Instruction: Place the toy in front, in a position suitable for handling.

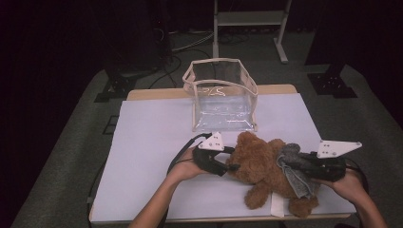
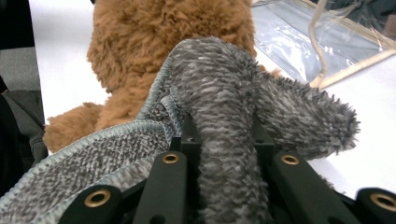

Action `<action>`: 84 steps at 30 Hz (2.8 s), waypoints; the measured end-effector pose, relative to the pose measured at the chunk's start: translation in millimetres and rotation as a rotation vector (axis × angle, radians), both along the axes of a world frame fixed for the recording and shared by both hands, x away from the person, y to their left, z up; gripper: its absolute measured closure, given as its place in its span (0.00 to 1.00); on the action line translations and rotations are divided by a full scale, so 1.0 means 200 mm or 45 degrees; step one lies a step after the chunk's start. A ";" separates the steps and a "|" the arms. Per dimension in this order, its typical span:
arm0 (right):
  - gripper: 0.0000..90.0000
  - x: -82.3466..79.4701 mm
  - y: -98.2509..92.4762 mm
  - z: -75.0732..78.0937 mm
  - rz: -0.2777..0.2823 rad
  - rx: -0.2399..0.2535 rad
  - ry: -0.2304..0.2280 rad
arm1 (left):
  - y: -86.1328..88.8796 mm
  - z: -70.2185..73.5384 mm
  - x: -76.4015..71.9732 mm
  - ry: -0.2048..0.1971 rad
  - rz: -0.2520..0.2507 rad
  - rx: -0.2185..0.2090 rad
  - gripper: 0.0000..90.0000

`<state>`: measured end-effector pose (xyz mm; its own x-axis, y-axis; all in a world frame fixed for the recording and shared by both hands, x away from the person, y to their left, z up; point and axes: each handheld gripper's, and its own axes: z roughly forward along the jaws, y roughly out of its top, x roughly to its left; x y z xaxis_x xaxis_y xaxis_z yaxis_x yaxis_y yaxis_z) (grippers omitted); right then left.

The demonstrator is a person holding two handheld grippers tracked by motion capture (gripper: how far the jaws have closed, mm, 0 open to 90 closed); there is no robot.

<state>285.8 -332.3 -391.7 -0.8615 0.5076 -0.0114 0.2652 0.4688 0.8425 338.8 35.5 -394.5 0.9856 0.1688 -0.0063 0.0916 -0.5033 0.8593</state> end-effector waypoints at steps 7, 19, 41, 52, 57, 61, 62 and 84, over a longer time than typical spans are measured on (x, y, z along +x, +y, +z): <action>0.83 -0.02 -0.02 -0.01 -0.019 0.007 -0.003 | 0.02 -0.08 0.06 0.117 -0.002 -0.023 0.38; 0.82 -0.03 0.03 0.23 0.069 -0.018 -0.051 | -0.07 0.08 -0.03 0.030 -0.082 -0.123 0.48; 0.82 0.09 0.43 0.66 0.355 -0.269 -0.115 | -0.23 0.22 -0.12 -0.073 -0.162 -0.181 0.48; 0.82 0.10 0.34 0.67 0.323 -0.241 -0.074 | -0.26 0.23 -0.14 -0.105 -0.164 -0.161 0.48; 0.82 0.09 0.36 0.67 0.346 -0.243 -0.077 | -0.26 0.23 -0.14 -0.102 -0.172 -0.161 0.48; 0.82 0.09 0.45 0.64 0.420 -0.244 -0.079 | -0.26 0.23 -0.13 -0.115 -0.172 -0.130 0.48; 0.82 0.09 0.45 0.63 0.421 -0.246 -0.082 | -0.25 0.23 -0.13 -0.109 -0.168 -0.135 0.48; 0.81 0.09 0.02 0.22 0.141 -0.038 0.060 | -0.07 0.08 -0.12 -0.038 -0.105 -0.051 0.47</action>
